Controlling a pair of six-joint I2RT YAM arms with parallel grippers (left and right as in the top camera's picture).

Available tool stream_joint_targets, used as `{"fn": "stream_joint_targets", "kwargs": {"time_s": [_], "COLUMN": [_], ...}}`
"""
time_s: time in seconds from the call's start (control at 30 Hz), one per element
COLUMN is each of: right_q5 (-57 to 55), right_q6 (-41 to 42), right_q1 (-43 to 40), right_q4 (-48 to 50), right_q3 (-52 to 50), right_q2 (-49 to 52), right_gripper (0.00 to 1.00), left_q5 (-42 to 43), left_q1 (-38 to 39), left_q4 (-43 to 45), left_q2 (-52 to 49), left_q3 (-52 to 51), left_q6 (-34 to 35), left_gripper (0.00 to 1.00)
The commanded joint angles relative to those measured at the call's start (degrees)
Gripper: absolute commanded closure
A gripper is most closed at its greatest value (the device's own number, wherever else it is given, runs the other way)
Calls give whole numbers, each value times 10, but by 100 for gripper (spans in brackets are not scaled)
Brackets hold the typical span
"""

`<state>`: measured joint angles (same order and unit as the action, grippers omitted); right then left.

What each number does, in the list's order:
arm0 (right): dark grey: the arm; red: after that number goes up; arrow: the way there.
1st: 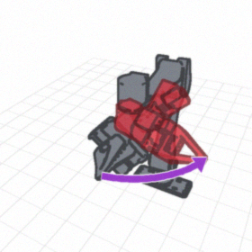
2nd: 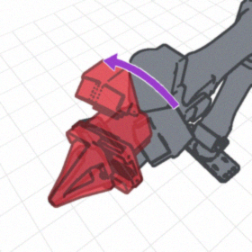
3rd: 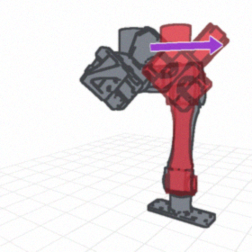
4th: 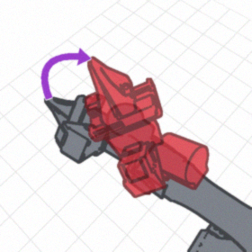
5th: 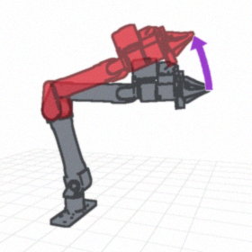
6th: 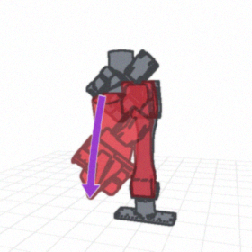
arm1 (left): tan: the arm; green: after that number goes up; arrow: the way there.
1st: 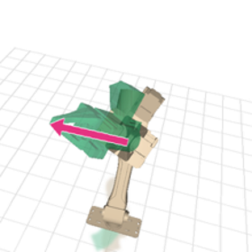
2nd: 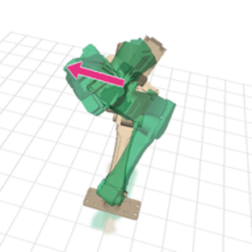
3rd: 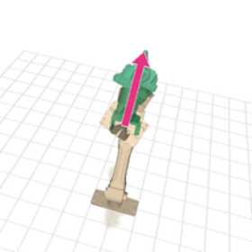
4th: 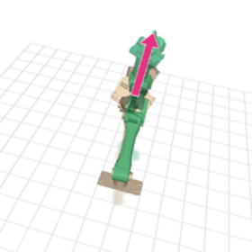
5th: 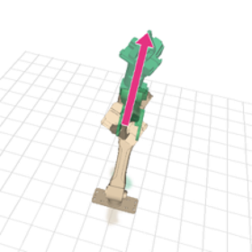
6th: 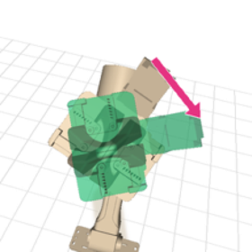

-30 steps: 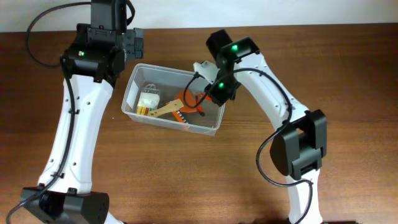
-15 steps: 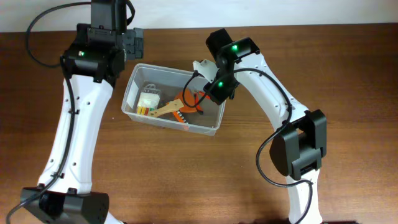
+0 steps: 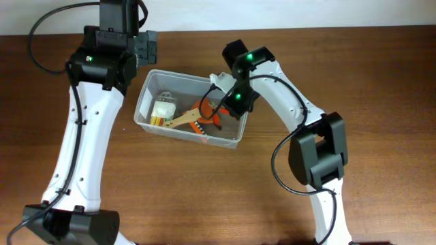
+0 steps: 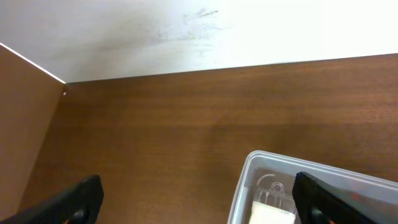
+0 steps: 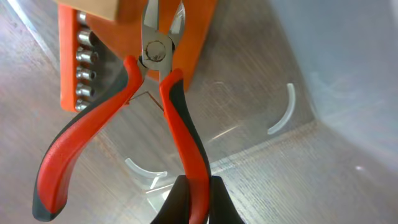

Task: Pack container
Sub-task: 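Lower the pliers into the box's right side and open the gripper, then raise the right arm up and away from the box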

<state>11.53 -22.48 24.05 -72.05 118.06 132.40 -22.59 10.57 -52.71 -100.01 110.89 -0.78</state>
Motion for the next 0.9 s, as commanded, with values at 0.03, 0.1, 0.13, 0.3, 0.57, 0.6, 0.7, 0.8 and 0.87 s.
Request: {"fn": "stream_joint_targets", "kwargs": {"time_s": [0.03,0.1,0.13,0.3,0.57,0.6,0.7,0.8,0.87], "right_q5": [-17,-19,-19,-19,-18,-18,-18,-16,-10], "right_q6": [5,5,5,5,5,5,5,5,5], "right_q1": [-37,-50,-58,-85,-81,-78,-74,-72,-71], "right_q4": [-1,-1,-1,-4,-5,-3,0,0,-6], "right_q3": [-2,-2,-2,-2,-2,-1,7,31,54], "right_q2": [1,1,1,1,1,1,1,1,1], "right_gripper": [96,96,96,96,1,1,1,1,1], "left_q5": [-8,-8,-8,-8,-8,-8,-8,-8,-8], "left_q1": [-1,-1,-1,-1,-1,-1,-1,-1,-1], "left_q4": [1,1,1,1,1,1,1,1,1], "left_q2": [0,0,0,0,0,0,0,0,0], "left_q3": [3,3,3,2,2,3,3,3,2], "left_q6": [8,8,8,8,8,8,8,8,8], "left_gripper": [1,1,1,1,1,1,1,1,1]}}
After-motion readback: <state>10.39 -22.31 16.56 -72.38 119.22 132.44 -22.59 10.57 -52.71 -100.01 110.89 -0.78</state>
